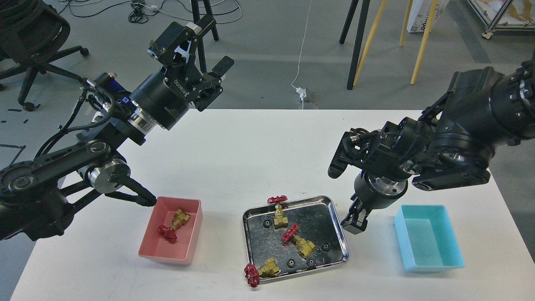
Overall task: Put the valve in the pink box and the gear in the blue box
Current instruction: 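Move the right gripper down over the tray toward a yellow gear, then lower the right gripper onto the yellow gear and close it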
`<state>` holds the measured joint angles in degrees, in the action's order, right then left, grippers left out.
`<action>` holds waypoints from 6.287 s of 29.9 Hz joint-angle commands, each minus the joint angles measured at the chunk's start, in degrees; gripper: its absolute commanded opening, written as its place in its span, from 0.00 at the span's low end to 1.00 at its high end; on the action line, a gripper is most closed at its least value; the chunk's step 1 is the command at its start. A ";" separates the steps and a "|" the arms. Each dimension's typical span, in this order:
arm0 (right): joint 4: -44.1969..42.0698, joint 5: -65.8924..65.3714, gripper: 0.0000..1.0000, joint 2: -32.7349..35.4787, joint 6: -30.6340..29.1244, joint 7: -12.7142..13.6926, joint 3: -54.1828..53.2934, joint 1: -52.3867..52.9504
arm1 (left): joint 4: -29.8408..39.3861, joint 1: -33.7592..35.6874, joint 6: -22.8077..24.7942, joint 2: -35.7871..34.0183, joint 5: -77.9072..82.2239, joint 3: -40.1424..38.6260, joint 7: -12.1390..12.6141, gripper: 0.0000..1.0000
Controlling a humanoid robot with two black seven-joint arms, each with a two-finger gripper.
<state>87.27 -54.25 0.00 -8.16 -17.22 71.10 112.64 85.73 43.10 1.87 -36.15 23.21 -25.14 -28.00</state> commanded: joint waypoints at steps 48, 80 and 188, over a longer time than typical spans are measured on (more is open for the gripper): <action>-11.07 0.30 0.86 0.00 3.33 -1.67 1.23 -6.81 | -0.03 -1.79 -0.38 3.54 0.08 0.26 0.00 0.94; -9.22 -17.73 0.70 0.00 5.87 -3.96 -3.07 -14.54 | -4.78 -1.88 -0.29 6.26 0.17 0.09 0.00 0.94; -22.93 -30.56 0.35 0.00 15.10 -6.51 -6.94 -29.40 | -9.26 -4.34 0.15 8.90 0.17 0.26 0.00 0.96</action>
<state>64.33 -84.62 0.00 6.95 -23.73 64.14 83.23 76.55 38.78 2.03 -27.22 23.38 -24.87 -28.00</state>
